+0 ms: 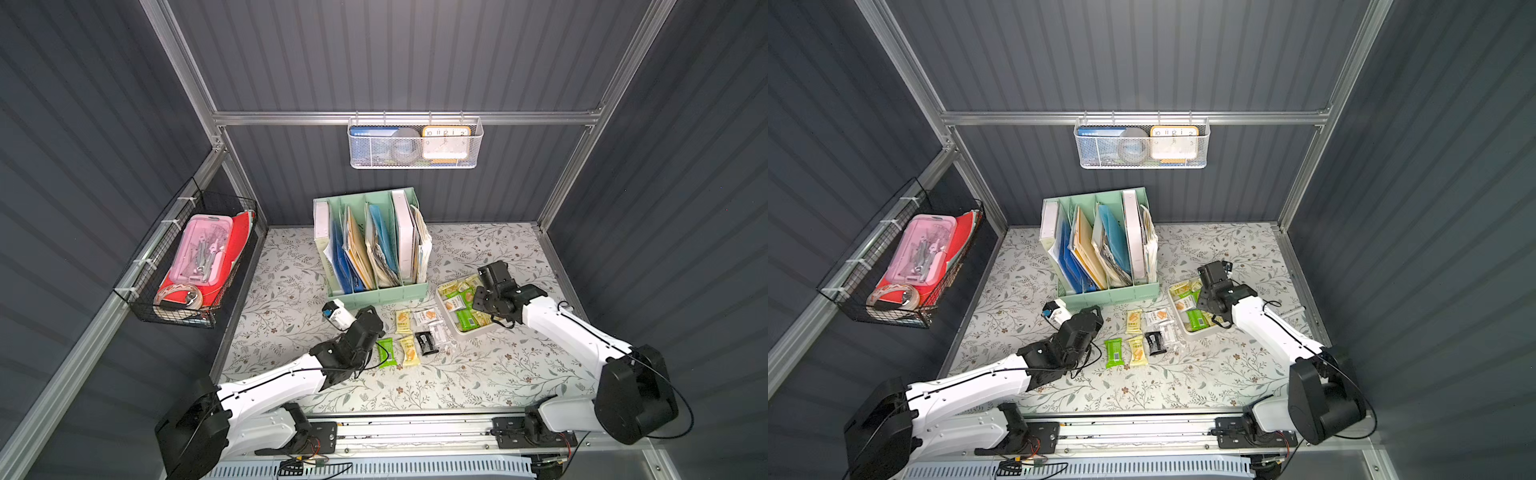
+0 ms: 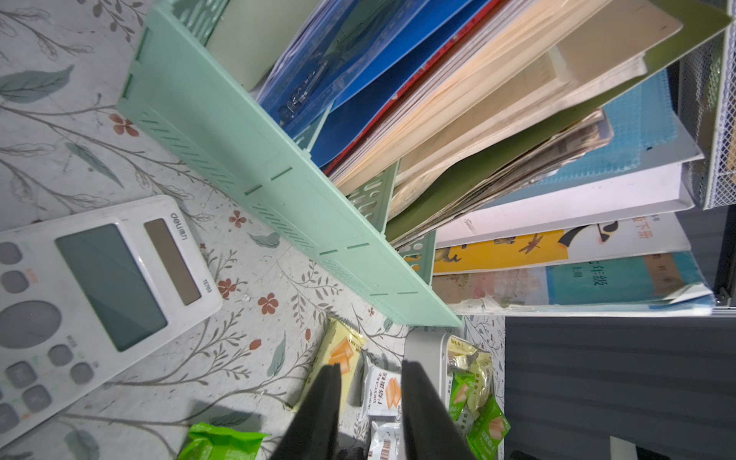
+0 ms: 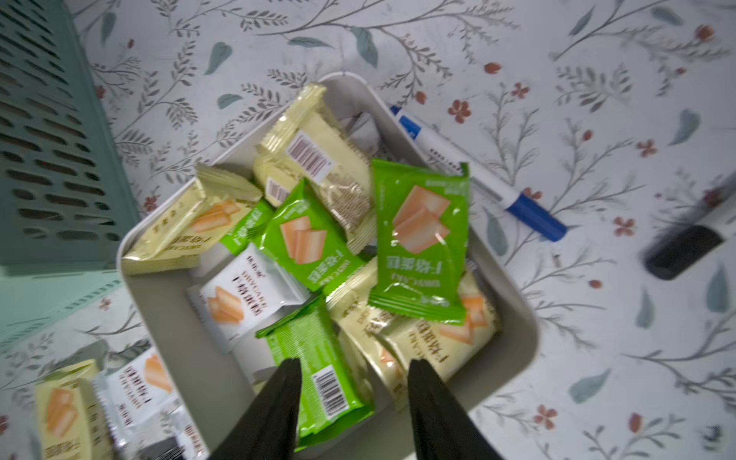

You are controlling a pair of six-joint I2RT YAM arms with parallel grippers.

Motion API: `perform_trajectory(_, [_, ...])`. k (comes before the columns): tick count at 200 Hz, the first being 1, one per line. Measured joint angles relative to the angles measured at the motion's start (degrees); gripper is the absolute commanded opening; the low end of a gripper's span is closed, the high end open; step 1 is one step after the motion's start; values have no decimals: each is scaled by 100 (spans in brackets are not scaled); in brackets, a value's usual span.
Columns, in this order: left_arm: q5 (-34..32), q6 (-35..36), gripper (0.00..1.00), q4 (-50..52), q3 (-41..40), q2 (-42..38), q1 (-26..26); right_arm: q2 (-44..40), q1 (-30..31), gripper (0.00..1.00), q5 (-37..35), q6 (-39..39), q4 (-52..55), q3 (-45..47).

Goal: Take the cookies out of the storage box
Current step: Place the cookie at the center of the board, then pick up the cookie from the storage box.

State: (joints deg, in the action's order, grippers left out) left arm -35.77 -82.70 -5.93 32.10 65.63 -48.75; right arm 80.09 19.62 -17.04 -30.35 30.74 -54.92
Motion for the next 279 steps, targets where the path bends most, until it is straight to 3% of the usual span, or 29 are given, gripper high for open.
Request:
perform_trajectory(50, [20,74,31,-118,4,52,13,739,-57,61,-525,186,343,-490])
perform_trajectory(100, [109,96,31,-236,4,68,37,1360,-68,67,-706,127,448,-640])
perform_trajectory(157, [149,125,31,-369,4,138,46,1786,-166,67,-791,146,417,-817])
perform_trajectory(279, [151,140,31,-420,4,173,74,2181,-269,46,-868,280,275,-1001])
